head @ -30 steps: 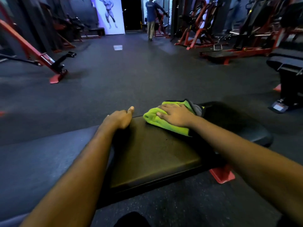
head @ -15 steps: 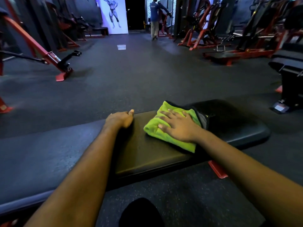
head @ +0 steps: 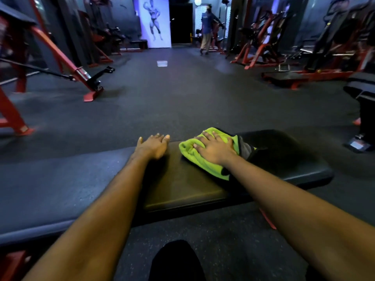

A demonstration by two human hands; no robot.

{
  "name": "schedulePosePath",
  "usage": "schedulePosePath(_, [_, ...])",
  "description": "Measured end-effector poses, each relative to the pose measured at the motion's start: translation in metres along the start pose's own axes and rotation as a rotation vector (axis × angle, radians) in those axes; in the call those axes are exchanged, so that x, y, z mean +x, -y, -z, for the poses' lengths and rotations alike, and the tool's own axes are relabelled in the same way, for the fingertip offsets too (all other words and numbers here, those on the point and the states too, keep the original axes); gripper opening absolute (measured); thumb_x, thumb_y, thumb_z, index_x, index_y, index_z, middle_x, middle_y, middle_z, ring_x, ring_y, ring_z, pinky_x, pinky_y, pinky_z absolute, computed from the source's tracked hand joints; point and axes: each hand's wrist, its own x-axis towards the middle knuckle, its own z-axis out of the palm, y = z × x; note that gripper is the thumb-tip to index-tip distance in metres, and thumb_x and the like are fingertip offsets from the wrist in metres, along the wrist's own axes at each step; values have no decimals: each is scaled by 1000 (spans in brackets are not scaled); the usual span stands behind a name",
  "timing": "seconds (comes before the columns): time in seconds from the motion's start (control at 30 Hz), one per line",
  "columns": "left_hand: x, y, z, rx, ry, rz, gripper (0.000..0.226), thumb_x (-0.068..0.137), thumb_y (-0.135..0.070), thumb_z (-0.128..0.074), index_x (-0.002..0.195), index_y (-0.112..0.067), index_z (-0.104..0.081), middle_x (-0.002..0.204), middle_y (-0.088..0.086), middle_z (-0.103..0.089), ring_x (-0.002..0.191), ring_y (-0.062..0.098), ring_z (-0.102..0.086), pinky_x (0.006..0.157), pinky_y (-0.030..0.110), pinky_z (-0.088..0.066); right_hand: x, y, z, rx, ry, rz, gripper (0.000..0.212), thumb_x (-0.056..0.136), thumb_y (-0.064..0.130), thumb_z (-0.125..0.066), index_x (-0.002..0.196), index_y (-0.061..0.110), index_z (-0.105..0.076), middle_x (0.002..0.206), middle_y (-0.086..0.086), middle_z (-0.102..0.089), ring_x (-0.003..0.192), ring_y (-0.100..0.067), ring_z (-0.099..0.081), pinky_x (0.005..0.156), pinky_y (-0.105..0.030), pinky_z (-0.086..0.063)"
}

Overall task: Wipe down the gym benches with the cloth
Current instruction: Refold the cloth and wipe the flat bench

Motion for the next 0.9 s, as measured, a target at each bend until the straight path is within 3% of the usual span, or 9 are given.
schedulePosePath(0.07, [-19,2,0,-62,-144,-4,57,106,-43,-14,153,-15,-29,161,5,-24,149,21,-18,121,51,-4,-3,4,-2,-9,16,13,59,100,62,-18,154,37,-24,166,10,-6,153,-21,-1,115,-67,-3])
schedulePosePath(0.17, [-57,7,5,-220,-337,97,55,106,-41,-17,140,-10,-49,146,17,-47,138,32,-38,119,51,-15,-40,13,-7,-30,-22,133,64,98,66,-16,154,36,-24,166,10,-6,153,-20,-2,116,-63,-2])
schedulePosePath(0.3, [-93,11,2,-346,-512,202,57,105,-42,-20,120,-6,-61,128,23,-59,122,41,-49,110,52,-31,-98,18,-21,-45,-131,288,83,82,76,1,152,40,-25,165,11,-11,153,-18,-6,116,-61,-7])
schedulePosePath(0.4, [-120,21,-9,-398,-726,308,55,105,-40,-26,99,1,-63,111,29,-64,106,46,-55,98,53,-41,-89,11,-19,-35,-152,322,70,89,75,-9,148,43,-29,164,12,-16,152,-18,-10,116,-60,-12])
schedulePosePath(0.5, [-147,31,-25,-294,-936,423,54,102,-34,-30,88,4,-65,99,31,-66,96,46,-58,92,53,-44,-47,11,-7,-7,-30,272,61,96,68,-21,149,40,-29,165,8,-14,152,-21,-8,115,-63,-10])
schedulePosePath(0.6, [-169,38,-46,-195,-1049,602,48,98,-32,-35,102,4,-67,116,27,-63,118,42,-50,108,53,-30,-43,25,-6,-19,-43,215,65,98,65,-19,152,31,-29,166,1,-13,152,-28,-8,114,-68,-8])
schedulePosePath(0.7, [-176,38,-65,-223,-1078,776,47,99,-31,-42,126,3,-58,144,27,-44,139,42,-31,115,52,-18,-88,35,-20,-31,-133,318,75,92,74,-17,152,31,-29,165,-1,-14,152,-28,-8,115,-66,-7])
schedulePosePath(0.8, [-173,32,-75,-314,-1086,847,55,101,-32,-41,141,5,-42,153,31,-28,144,43,-20,117,51,-15,-108,27,-23,-13,-165,396,88,80,88,-13,151,38,-27,165,4,-13,153,-25,-7,114,-65,-6])
schedulePosePath(0.9, [-168,25,-77,-411,-1142,864,61,103,-34,-37,148,6,-28,157,27,-19,148,39,-12,119,43,-8,-72,15,-11,5,-67,361,90,77,91,-13,150,41,-26,165,8,-10,153,-22,-4,113,-68,-7])
